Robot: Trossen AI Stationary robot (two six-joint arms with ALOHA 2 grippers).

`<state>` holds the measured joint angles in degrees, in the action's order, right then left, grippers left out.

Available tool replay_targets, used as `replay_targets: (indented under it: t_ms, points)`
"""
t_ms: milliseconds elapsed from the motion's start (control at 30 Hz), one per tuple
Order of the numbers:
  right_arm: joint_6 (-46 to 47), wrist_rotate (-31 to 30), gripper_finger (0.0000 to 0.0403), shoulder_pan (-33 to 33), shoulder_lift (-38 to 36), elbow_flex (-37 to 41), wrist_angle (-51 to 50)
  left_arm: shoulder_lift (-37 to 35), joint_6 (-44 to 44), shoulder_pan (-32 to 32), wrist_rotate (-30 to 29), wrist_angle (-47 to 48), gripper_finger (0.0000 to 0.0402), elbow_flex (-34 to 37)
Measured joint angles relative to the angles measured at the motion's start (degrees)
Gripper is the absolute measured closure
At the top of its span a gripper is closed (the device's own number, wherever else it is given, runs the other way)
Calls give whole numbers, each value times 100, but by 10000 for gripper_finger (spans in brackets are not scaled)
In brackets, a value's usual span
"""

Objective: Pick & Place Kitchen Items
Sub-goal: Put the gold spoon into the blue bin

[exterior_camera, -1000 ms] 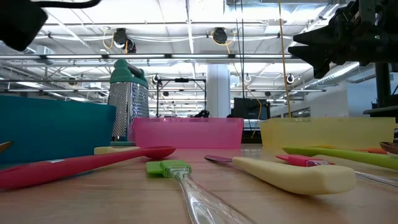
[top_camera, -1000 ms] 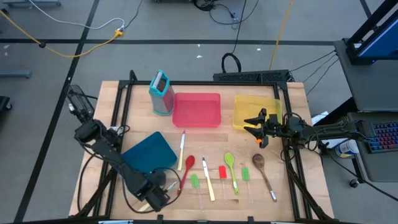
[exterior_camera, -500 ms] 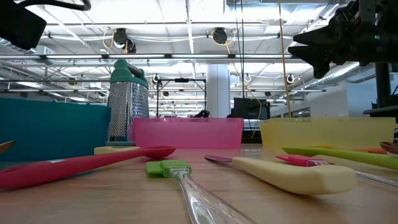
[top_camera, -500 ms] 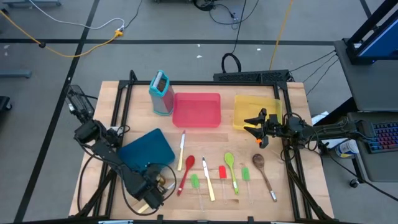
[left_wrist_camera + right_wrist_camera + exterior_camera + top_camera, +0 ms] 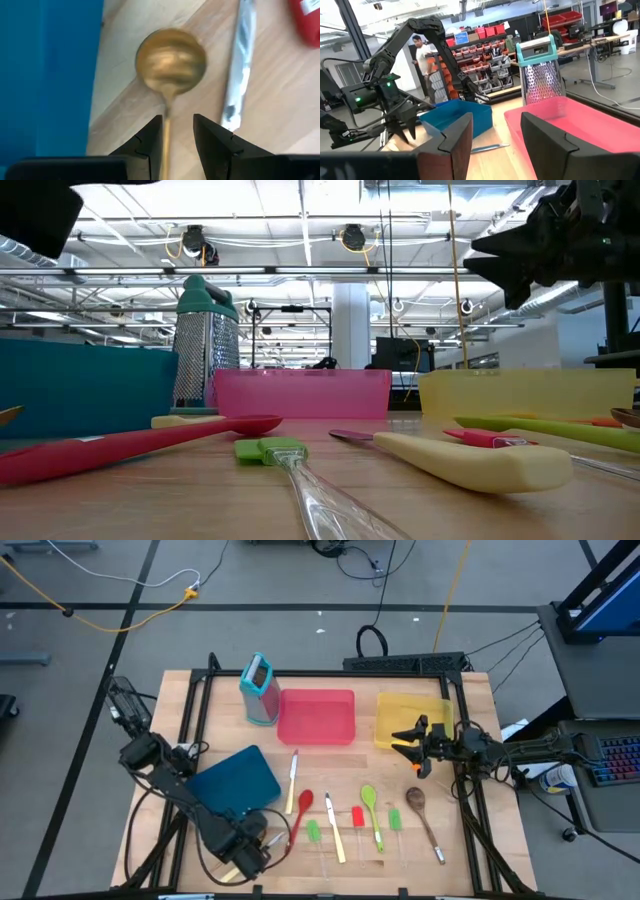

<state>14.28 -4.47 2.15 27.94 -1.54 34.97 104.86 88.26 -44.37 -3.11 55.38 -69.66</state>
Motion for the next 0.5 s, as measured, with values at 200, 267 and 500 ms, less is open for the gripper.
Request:
replay_targets:
  t_ms: [200,267,500]
  points:
    - [2,2,243,0,0,-1,-117,-1,75,-103,-9,-319,289,454]
    - [28,2,243,0,2,0,-119,-30,-42,-108,-28,-651,289,578]
    - [153,3,243,0,2,-1,-139,-33,-239,-112,-60,-860,289,673]
